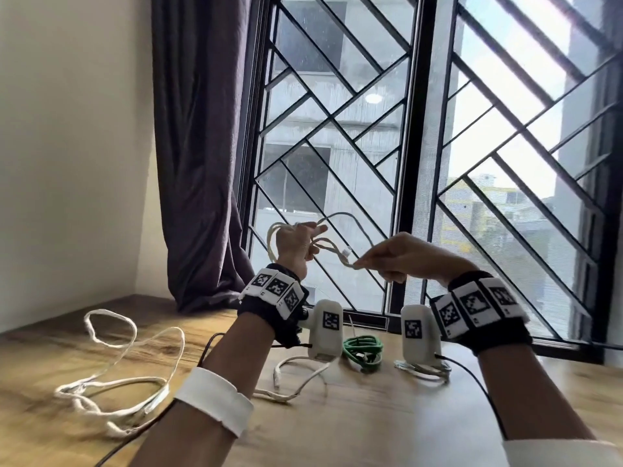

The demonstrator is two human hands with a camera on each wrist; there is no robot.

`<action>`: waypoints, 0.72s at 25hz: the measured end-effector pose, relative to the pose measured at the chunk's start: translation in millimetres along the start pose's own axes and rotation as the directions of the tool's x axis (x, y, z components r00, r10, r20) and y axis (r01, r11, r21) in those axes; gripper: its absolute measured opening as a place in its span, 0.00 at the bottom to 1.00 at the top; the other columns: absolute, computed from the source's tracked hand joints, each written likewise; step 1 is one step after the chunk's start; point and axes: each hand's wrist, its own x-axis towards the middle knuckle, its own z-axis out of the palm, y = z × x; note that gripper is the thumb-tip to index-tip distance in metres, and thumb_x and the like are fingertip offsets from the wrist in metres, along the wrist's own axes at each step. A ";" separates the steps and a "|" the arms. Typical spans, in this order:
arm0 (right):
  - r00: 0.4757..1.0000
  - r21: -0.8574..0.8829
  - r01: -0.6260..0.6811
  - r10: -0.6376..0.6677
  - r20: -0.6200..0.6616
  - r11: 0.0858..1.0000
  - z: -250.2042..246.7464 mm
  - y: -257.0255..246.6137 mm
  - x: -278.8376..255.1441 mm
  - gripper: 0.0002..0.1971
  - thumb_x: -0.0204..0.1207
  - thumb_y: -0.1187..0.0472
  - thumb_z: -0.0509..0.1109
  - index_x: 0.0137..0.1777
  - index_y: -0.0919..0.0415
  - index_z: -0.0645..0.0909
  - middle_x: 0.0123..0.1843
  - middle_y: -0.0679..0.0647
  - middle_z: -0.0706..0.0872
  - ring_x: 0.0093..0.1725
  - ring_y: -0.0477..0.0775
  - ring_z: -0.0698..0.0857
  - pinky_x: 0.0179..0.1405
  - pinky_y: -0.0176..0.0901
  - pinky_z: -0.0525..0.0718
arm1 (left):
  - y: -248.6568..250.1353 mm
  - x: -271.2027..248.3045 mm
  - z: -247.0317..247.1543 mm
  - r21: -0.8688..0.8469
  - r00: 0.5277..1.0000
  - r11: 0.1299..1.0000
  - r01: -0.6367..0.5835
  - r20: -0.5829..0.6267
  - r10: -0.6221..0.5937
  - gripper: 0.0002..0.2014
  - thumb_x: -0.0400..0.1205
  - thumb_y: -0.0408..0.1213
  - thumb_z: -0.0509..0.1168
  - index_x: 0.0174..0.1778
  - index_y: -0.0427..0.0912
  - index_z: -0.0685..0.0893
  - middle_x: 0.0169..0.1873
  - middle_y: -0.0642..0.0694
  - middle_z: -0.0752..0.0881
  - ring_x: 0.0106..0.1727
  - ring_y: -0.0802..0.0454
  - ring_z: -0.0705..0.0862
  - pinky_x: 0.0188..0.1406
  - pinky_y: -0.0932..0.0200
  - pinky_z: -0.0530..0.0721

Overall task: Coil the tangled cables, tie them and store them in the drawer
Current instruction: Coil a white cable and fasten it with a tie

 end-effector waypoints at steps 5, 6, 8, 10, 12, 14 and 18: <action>0.973 -0.059 -0.060 0.045 -0.224 0.996 -12.1 24.4 2.6 0.10 0.79 0.73 0.62 0.52 0.71 0.86 0.26 0.47 0.82 0.20 0.37 0.75 0.25 0.27 0.73 | 10.7 -1.6 3.9 0.669 0.895 0.596 -0.444 0.359 0.264 0.04 0.78 0.32 0.67 0.40 0.38 0.87 0.34 0.47 0.88 0.21 0.62 0.75 0.28 0.64 0.74; 0.965 -0.080 -0.069 0.047 -0.258 0.994 -13.5 27.3 4.0 0.10 0.80 0.72 0.62 0.50 0.69 0.86 0.26 0.47 0.80 0.20 0.37 0.74 0.25 0.28 0.71 | 12.1 -3.6 3.3 0.677 0.878 0.569 -0.467 0.430 0.210 0.07 0.80 0.36 0.67 0.38 0.37 0.86 0.31 0.47 0.87 0.19 0.63 0.74 0.27 0.63 0.74; 0.945 -0.102 -0.064 0.028 -0.326 0.993 -16.6 30.4 3.3 0.14 0.80 0.72 0.61 0.43 0.59 0.87 0.24 0.44 0.78 0.22 0.39 0.73 0.27 0.32 0.70 | 10.6 -4.4 -0.8 0.665 0.824 0.560 -0.494 0.564 0.058 0.11 0.81 0.42 0.67 0.35 0.42 0.85 0.27 0.49 0.85 0.19 0.62 0.75 0.23 0.65 0.73; 0.925 -0.113 -0.054 0.007 -0.379 0.992 -19.3 31.0 2.0 0.17 0.80 0.72 0.61 0.38 0.52 0.85 0.24 0.44 0.78 0.24 0.42 0.73 0.29 0.35 0.70 | 9.8 -5.7 -5.5 0.642 0.760 0.553 -0.531 0.649 -0.023 0.06 0.79 0.38 0.70 0.36 0.44 0.86 0.28 0.49 0.84 0.28 0.55 0.79 0.27 0.63 0.74; 0.907 -0.119 -0.037 -0.017 -0.421 0.992 -18.8 30.1 1.8 0.18 0.80 0.71 0.60 0.37 0.50 0.83 0.26 0.45 0.77 0.26 0.44 0.73 0.29 0.35 0.69 | 10.0 -6.7 -7.0 0.624 0.754 0.569 -0.536 0.656 -0.009 0.06 0.78 0.34 0.71 0.34 0.43 0.86 0.27 0.49 0.84 0.31 0.53 0.79 0.29 0.61 0.74; 0.884 -0.132 -0.012 -0.052 -0.465 0.991 -15.4 28.7 2.8 0.18 0.80 0.70 0.60 0.36 0.48 0.82 0.25 0.44 0.77 0.25 0.42 0.75 0.30 0.35 0.70 | 10.3 -11.3 -2.7 0.629 0.782 0.607 -0.485 0.622 -0.020 0.08 0.79 0.34 0.69 0.34 0.42 0.87 0.25 0.50 0.81 0.27 0.56 0.75 0.24 0.65 0.70; 0.899 -0.207 -0.026 -0.067 -0.432 0.978 -4.1 16.3 7.2 0.14 0.80 0.66 0.63 0.40 0.49 0.84 0.28 0.43 0.80 0.25 0.36 0.77 0.29 0.30 0.73 | 6.1 -20.9 9.7 0.670 0.833 0.631 -0.391 0.550 -0.068 0.13 0.82 0.35 0.65 0.31 0.41 0.85 0.22 0.47 0.74 0.23 0.54 0.69 0.20 0.62 0.63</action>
